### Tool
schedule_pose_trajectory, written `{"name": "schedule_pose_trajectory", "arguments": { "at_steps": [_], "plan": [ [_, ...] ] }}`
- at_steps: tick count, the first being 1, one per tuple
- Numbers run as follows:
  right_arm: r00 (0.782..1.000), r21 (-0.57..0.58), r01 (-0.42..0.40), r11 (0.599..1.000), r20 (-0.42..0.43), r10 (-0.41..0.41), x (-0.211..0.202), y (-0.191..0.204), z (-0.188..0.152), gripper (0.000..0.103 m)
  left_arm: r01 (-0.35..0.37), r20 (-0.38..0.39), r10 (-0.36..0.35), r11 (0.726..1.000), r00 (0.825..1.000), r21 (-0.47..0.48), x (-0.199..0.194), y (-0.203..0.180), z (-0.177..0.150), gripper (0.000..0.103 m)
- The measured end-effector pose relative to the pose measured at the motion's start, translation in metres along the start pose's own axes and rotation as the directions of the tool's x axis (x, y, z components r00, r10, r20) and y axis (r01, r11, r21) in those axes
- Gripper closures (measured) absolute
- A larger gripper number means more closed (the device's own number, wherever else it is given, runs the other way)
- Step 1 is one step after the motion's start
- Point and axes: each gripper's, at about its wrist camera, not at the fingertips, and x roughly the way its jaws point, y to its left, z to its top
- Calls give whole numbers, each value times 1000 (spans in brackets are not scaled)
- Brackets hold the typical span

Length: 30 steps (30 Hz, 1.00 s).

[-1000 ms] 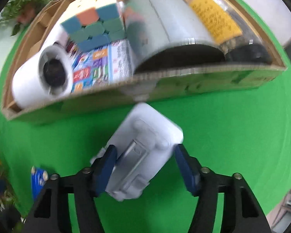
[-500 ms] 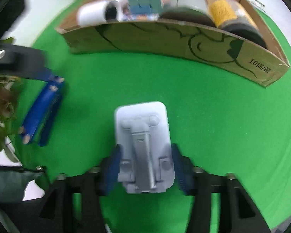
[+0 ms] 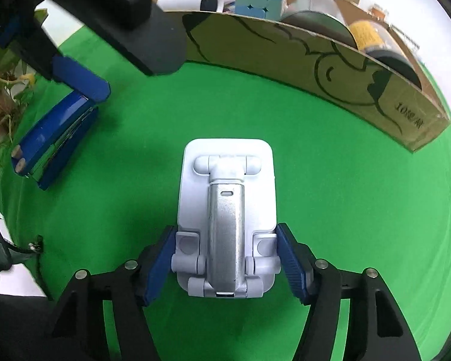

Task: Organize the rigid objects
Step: 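Grasp the phone stand with the left gripper while the right gripper releases it, then carry the phone stand with the left gripper and lower it into the tray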

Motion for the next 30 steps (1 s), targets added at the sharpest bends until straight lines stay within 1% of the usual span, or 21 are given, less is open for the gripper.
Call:
{"name": "schedule_pose_trajectory", "arguments": {
  "at_steps": [2, 4, 5, 6, 8, 10, 11, 12, 14, 17, 18, 19, 20, 22, 23, 28, 29, 30],
  "plan": [
    [998, 74, -63, 995, -23, 65, -7, -11, 0, 40, 25, -5, -25, 1000, 1000, -3, 5, -3, 1, 7],
    [992, 144, -120, 982, -31, 125, -15, -28, 10, 40, 100, 8, -100, 994, 995, -48, 10, -4, 4, 9],
    [985, 193, -162, 968, -32, 171, -20, -35, 10, 40, 137, 4, -137, 988, 991, -76, 13, -3, 6, 12],
    [977, 232, -198, 952, -27, 210, -22, -43, 11, 40, 152, -2, -153, 985, 988, -86, 19, -3, 7, 20],
    [957, 313, -275, 909, -2, 290, -29, -56, 11, 40, 147, -29, -149, 986, 988, -74, 28, -6, 9, 31],
    [931, 369, -350, 861, 32, 365, -37, -66, 10, 40, 155, -50, -159, 985, 986, -69, 37, -9, 9, 39],
    [922, 381, -371, 847, 43, 384, -40, -68, 12, 40, 175, -66, -180, 981, 981, -81, 43, -9, 8, 49],
    [913, 390, -391, 833, 55, 403, -45, -68, 14, 40, 177, -73, -184, 980, 980, -89, 46, -8, 7, 56],
    [906, 399, -406, 822, 63, 418, -50, -75, 19, 40, 156, -63, -161, 984, 985, -83, 45, -7, 5, 63],
    [904, 408, -411, 815, 65, 423, -63, -78, 26, 40, 168, -26, -170, 983, 985, -74, 29, -9, 7, 64],
    [906, 395, -407, 824, 65, 417, -70, -77, 29, 40, 164, -17, -165, 985, 986, -59, 19, -10, 9, 65],
    [910, 380, -402, 833, 64, 410, -71, -92, 36, 40, 158, -5, -159, 986, 987, -43, 10, -12, 12, 65],
    [915, 359, -393, 846, 65, 398, -79, -86, 46, 40, 152, 19, -152, 988, 988, -23, -5, -15, 16, 66],
    [920, 333, -388, 859, 83, 383, -80, -87, 78, 40, 149, 62, -148, 989, 987, -9, -24, -17, 24, 67],
    [919, 325, -392, 861, 99, 381, -87, -83, 92, 40, 149, 100, -148, 989, 984, -1, -43, -16, 31, 67],
    [908, 278, -416, 866, 184, 377, -125, -75, 162, 40, 151, 214, -151, 988, 965, 16, -100, -2, 62, 69],
    [906, 270, -419, 867, 194, 377, -122, -66, 187, 40, 150, 232, -150, 989, 961, 19, -112, 4, 69, 69],
    [902, 262, -424, 867, 207, 378, -127, -62, 202, 40, 147, 249, -148, 989, 957, 25, -123, 11, 76, 69]
  ]
}}
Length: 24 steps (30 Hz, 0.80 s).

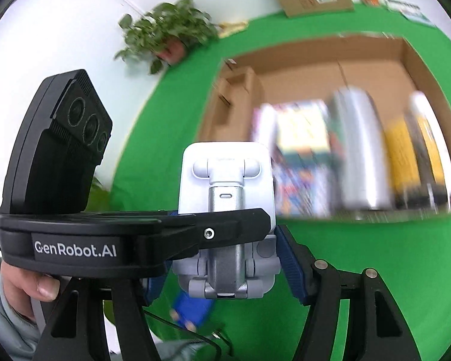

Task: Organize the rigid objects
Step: 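Carry the phone stand with the left gripper and lower it into the tray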

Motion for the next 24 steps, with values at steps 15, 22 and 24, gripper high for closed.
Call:
{"name": "schedule_pose_trajectory", "arguments": {
  "at_steps": [15, 22, 24],
  "plan": [
    [998, 98, 37, 994, -51, -32, 124, 22, 87, 40, 63, -47, -63, 998, 997, -17, 8, 60, 65, 73],
    [995, 121, 43, 992, -95, -31, 168, 15, 104, 40, 26, -90, -29, 999, 996, -34, 16, 87, 84, 73],
    [993, 119, 45, 992, -112, -31, 181, 14, 109, 40, -1, -104, -3, 999, 995, -36, 19, 94, 88, 72]
  ]
}}
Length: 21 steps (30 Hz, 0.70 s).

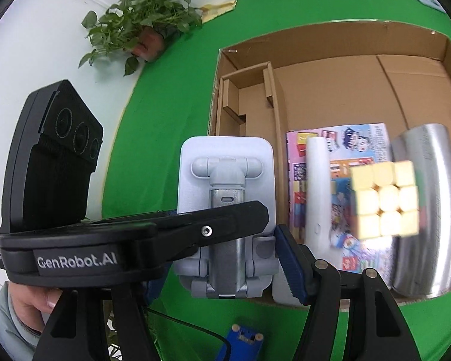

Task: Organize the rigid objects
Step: 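Carry the phone stand with the left gripper and lower it into the tray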

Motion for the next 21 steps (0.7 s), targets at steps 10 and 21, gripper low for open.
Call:
{"name": "schedule_pose_trajectory", "arguments": {
  "at_steps": [10, 21],
  "plan": [
    [1000, -41, 17, 999, 26, -16, 1, 8, 6, 4, -196, 149, 195, 981, 969, -5, -43, -1, 0, 46],
    [950, -50, 245, 968, 209, -230, -70, -1, -18, 1, -401, 359, 372, 916, 856, 7, -88, -31, -57, 24]
  ]
}}
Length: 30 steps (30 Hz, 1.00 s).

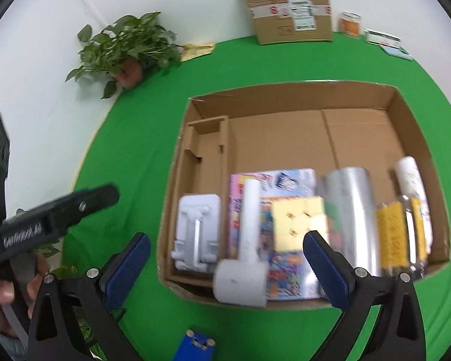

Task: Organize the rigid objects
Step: 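Carry the phone stand with the left gripper and lower it into the tray, then reach the left gripper to the blue stapler and grasp it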

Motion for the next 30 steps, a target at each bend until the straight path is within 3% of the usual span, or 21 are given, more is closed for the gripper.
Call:
{"name": "schedule_pose_trajectory", "arguments": {
  "at_steps": [2, 3, 4, 7, 9, 12, 15, 18, 20, 23, 26, 28, 30],
  "plan": [
    [1000, 8, 1, 1000, -3, -1, -7, -6, -5, 1, -5, -13, 6, 1000, 1000, 2, 0, -5, -16, 27],
    [1000, 13, -3, 1000, -5, 3, -10, -10, -10, 1, -12, -21, 13, 1000, 1000, 13, 1, -8, -27, 37],
    [1000, 17, -4, 1000, -9, 4, -12, -15, -15, 1, -24, -35, 25, 999, 999, 22, 2, -10, -34, 40],
    [999, 9, -7, 1000, -43, 7, -14, -26, -37, 1, -58, -107, 59, 998, 993, 17, 12, -10, -64, 38],
    [995, -7, -32, 999, -96, 32, -9, -31, -57, 1, -36, -188, 28, 999, 982, -38, 24, -2, -86, 38],
    [981, -48, -79, 996, -181, 69, 0, -30, -87, 1, 0, -299, -42, 990, 953, -139, 43, 13, -119, 32],
    [958, -77, -122, 990, -269, 97, 10, -28, -119, 1, 10, -415, -91, 981, 905, -194, 67, 21, -156, 32],
    [932, -87, -151, 985, -344, 113, 15, -29, -147, 1, 7, -491, -119, 975, 863, -224, 88, 23, -187, 32],
    [926, -90, -156, 984, -360, 114, 14, -33, -156, 1, 7, -518, -145, 966, 843, -258, 97, 23, -204, 32],
    [924, -72, -151, 986, -366, 115, 9, -47, -166, 1, 17, -495, -168, 955, 853, -295, 95, 21, -210, 35],
    [921, -49, -141, 989, -374, 113, 4, -60, -175, 1, 92, -459, -240, 942, 855, -322, 91, 9, -208, 34],
    [918, -41, -141, 989, -379, 115, 0, -68, -180, 1, 113, -448, -237, 952, 862, -286, 89, -9, -202, 34],
    [917, -39, -149, 988, -379, 123, -6, -74, -185, 1, 170, -447, -285, 945, 848, -281, 93, -26, -199, 34]
  ]
}}
